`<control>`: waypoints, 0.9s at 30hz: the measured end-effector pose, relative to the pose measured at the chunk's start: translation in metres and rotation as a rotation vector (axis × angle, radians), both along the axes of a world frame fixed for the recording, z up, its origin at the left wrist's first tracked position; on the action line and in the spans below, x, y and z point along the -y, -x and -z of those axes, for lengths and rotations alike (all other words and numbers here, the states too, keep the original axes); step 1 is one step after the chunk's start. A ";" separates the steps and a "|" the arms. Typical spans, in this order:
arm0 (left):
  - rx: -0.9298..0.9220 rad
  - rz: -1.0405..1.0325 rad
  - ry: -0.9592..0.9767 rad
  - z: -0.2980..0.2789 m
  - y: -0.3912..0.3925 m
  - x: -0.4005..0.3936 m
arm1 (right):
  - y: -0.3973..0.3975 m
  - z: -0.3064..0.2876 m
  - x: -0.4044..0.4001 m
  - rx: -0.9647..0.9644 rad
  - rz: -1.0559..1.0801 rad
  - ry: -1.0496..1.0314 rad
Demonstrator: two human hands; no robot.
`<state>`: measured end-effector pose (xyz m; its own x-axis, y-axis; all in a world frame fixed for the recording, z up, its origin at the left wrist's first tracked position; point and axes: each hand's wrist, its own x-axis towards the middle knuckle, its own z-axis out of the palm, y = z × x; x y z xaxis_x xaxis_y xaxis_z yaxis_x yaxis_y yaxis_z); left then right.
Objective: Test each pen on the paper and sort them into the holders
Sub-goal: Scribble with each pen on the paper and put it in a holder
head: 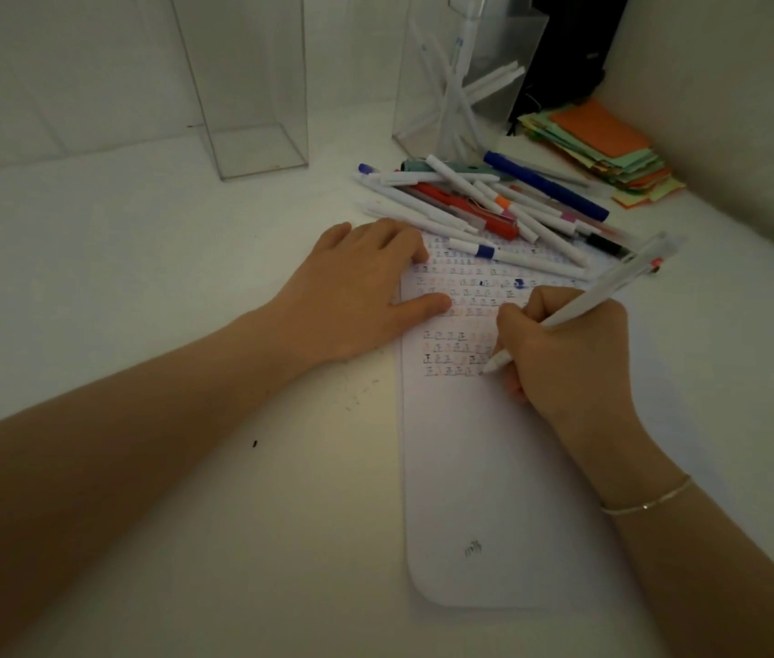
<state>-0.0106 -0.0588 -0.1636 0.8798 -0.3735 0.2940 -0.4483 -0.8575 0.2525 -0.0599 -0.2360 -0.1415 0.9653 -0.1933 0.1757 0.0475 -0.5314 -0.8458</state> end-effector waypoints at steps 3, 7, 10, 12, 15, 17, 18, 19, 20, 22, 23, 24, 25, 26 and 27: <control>0.007 0.003 0.003 0.001 0.000 0.000 | 0.000 0.000 -0.001 -0.001 0.008 -0.009; 0.018 -0.004 -0.004 0.001 0.000 0.001 | 0.000 0.000 0.000 -0.006 0.000 -0.049; 0.030 -0.001 -0.002 0.002 0.000 0.000 | 0.002 -0.001 0.000 -0.009 -0.017 -0.056; 0.026 0.003 0.004 0.002 -0.001 0.000 | 0.001 -0.001 0.000 -0.005 -0.015 -0.050; 0.035 0.005 0.000 0.002 -0.001 0.000 | -0.002 0.003 0.000 0.041 0.011 0.012; 0.033 -0.011 -0.008 0.004 0.000 0.000 | -0.003 0.004 0.000 0.066 0.014 0.039; 0.045 -0.017 -0.012 0.004 0.001 0.000 | -0.002 0.004 0.001 0.061 0.006 0.027; 0.078 -0.017 -0.026 0.003 0.002 0.000 | -0.002 0.003 0.001 0.046 -0.005 -0.019; 0.130 -0.006 -0.045 0.000 0.004 0.001 | -0.002 0.002 0.003 0.027 -0.013 -0.102; 0.228 0.054 -0.023 -0.007 0.008 0.004 | -0.002 -0.002 0.007 -0.008 -0.022 -0.301; 0.241 0.105 0.018 -0.011 0.011 0.006 | -0.002 -0.004 0.008 -0.018 -0.030 -0.365; 0.233 0.172 0.054 -0.013 0.014 0.010 | -0.002 -0.005 0.009 -0.019 -0.047 -0.395; 0.209 0.240 0.077 -0.015 0.017 0.014 | -0.002 -0.006 0.008 -0.014 -0.069 -0.406; 0.168 0.298 0.100 -0.014 0.019 0.018 | -0.002 -0.007 0.007 -0.006 -0.091 -0.414; 0.128 0.338 0.132 -0.013 0.020 0.020 | -0.002 -0.008 0.006 0.000 -0.111 -0.423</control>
